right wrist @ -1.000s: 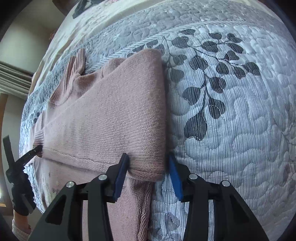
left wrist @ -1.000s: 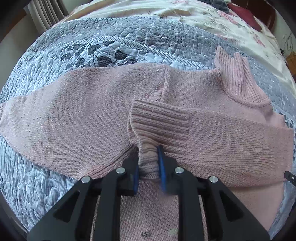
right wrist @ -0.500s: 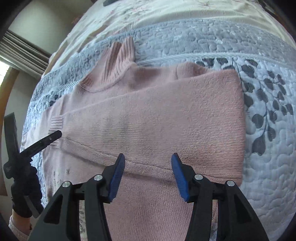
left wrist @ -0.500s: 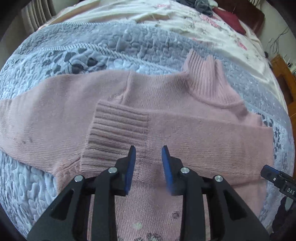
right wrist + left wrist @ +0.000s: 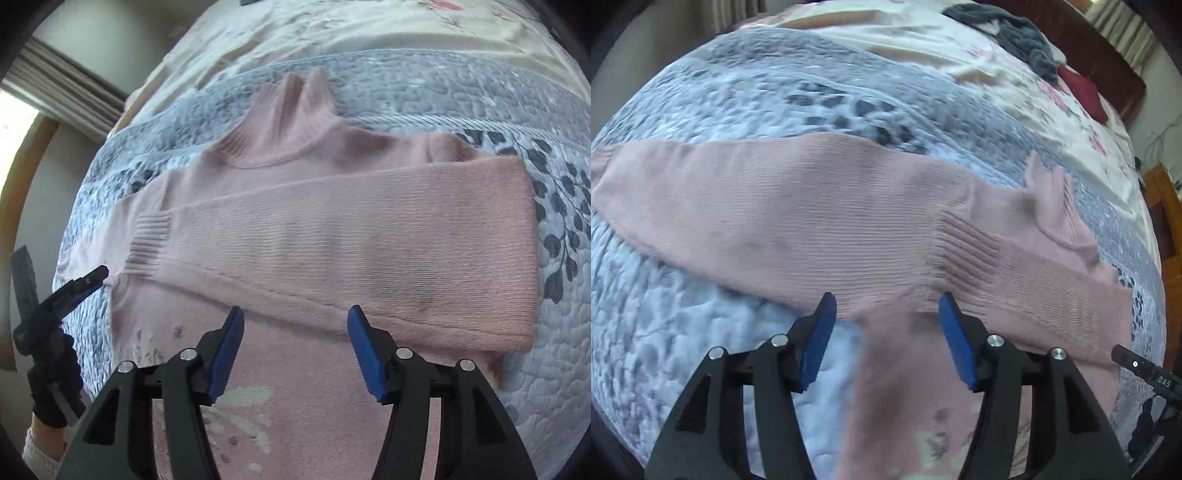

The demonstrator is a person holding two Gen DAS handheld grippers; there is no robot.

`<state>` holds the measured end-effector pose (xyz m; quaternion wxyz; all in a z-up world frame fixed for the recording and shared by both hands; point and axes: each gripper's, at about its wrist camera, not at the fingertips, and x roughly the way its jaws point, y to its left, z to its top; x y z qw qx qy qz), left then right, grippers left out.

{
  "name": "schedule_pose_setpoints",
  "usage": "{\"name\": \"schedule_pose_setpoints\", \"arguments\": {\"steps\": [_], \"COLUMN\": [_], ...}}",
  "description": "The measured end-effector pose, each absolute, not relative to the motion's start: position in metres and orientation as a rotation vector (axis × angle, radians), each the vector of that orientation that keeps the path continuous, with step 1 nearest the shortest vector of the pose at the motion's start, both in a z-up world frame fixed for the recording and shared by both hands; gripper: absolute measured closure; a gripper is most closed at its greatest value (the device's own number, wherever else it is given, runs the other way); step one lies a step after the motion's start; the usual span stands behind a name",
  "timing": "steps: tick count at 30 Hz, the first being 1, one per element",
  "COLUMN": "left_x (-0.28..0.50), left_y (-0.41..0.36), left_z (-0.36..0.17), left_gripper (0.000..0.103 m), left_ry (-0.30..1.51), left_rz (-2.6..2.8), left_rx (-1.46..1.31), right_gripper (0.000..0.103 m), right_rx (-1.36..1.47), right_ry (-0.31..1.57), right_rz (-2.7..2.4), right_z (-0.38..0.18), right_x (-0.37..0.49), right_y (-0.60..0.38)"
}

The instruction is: Fold small clothes

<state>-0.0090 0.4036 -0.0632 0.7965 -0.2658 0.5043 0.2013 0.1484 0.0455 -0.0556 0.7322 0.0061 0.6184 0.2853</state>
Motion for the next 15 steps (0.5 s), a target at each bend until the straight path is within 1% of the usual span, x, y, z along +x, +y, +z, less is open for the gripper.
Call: {"name": "schedule_pose_setpoints", "arguments": {"steps": [1, 2, 5, 8, 12, 15], "left_x": [-0.026, -0.044, -0.099, -0.137, -0.153, -0.148], "left_y": [0.423, 0.445, 0.514, 0.575, 0.64, 0.67], "left_z": [-0.064, -0.064, -0.068, -0.07, -0.075, -0.081], "left_gripper": [0.04, 0.038, 0.037, 0.037, 0.038, 0.039], "left_ry": [1.084, 1.078, 1.052, 0.998, 0.924, 0.886], "left_rz": [0.485, 0.538, 0.694, 0.808, 0.839, 0.833], "left_rx": [-0.589, -0.615, -0.718, -0.778, -0.849, -0.908], "right_gripper": [0.043, 0.043, 0.043, 0.043, 0.043, 0.043], "right_rx": [-0.011, -0.036, -0.069, -0.038, -0.045, -0.054], "right_ry": [1.355, 1.351, 1.341, 1.37, 1.389, 1.405], "right_rz": [0.651, 0.669, 0.692, 0.695, 0.684, 0.674], "right_z": [-0.054, -0.054, -0.056, -0.066, -0.079, -0.088], "right_x": [0.142, 0.136, 0.123, 0.119, 0.112, 0.108], "right_y": [0.057, 0.068, 0.085, 0.094, 0.104, 0.111]}}
